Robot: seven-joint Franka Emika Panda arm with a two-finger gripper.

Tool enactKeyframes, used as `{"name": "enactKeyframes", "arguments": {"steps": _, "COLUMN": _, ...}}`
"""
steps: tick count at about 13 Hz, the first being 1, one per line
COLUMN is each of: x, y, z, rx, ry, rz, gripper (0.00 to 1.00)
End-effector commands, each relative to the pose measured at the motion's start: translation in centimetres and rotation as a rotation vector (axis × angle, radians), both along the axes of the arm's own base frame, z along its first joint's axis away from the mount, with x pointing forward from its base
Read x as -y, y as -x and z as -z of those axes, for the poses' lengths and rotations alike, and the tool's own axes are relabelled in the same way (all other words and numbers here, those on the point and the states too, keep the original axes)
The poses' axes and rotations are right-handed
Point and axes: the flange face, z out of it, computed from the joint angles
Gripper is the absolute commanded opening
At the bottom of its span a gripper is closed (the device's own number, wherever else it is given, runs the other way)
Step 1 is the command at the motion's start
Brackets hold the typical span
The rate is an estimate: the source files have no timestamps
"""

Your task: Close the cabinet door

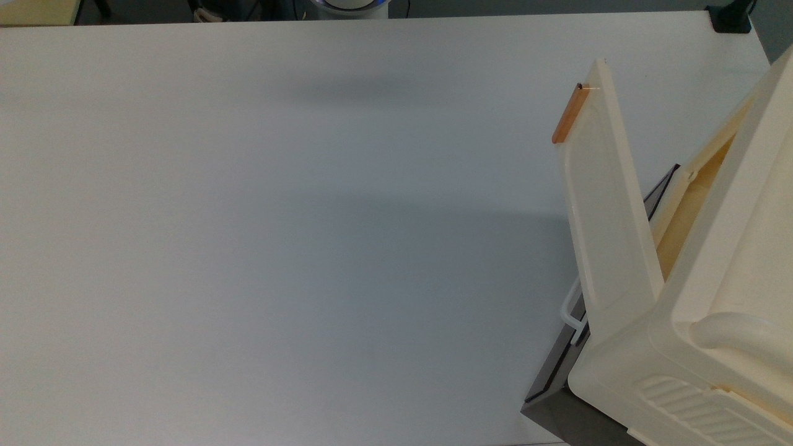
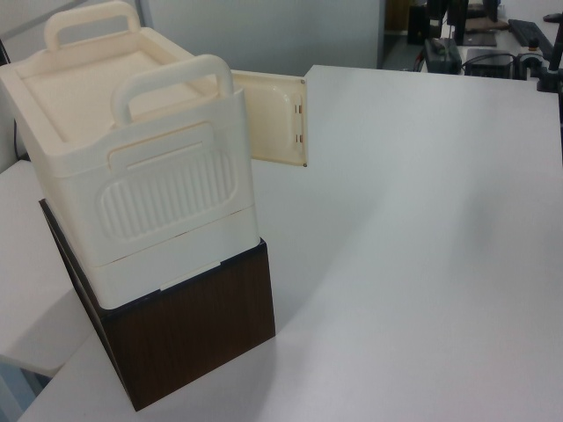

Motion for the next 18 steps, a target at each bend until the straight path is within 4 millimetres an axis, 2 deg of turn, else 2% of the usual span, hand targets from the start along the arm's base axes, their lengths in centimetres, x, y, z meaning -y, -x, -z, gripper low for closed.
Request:
{"name": "enactKeyframes", "arguments": {"steps": 1, "x": 1.0, "y": 0.9, "z": -0.2, "rx": 0.007, "ry": -0.024, "rz": -0.116, "gripper": 1.00}}
{"name": "enactKeyframes", "arguments": {"steps": 11, "x": 1.1, "y": 0.8, "z": -0.1, "rx": 0.007, "ry": -0.024, "rz": -0.119, "gripper": 1.00}}
{"name": "enactKeyframes", "arguments": {"steps": 12, "x": 1.1, "y": 0.7, "z": -0.1, "rx": 0.007, "ry": -0.023, "rz": -0.128, "gripper": 0.94}}
{"name": "enactKeyframes", "arguments": {"steps": 14, "x": 0.8, "y": 0.7, "z": -0.1, "rx": 0.009, "ry": -0.024, "rz": -0.151, "gripper": 0.68}}
{"name": "enactKeyframes", "arguments": {"steps": 18, "x": -1.7, "y": -0.2, "z": -0.1, "rx": 0.013, "ry": -0.037, "rz": -0.203, "gripper": 0.28}}
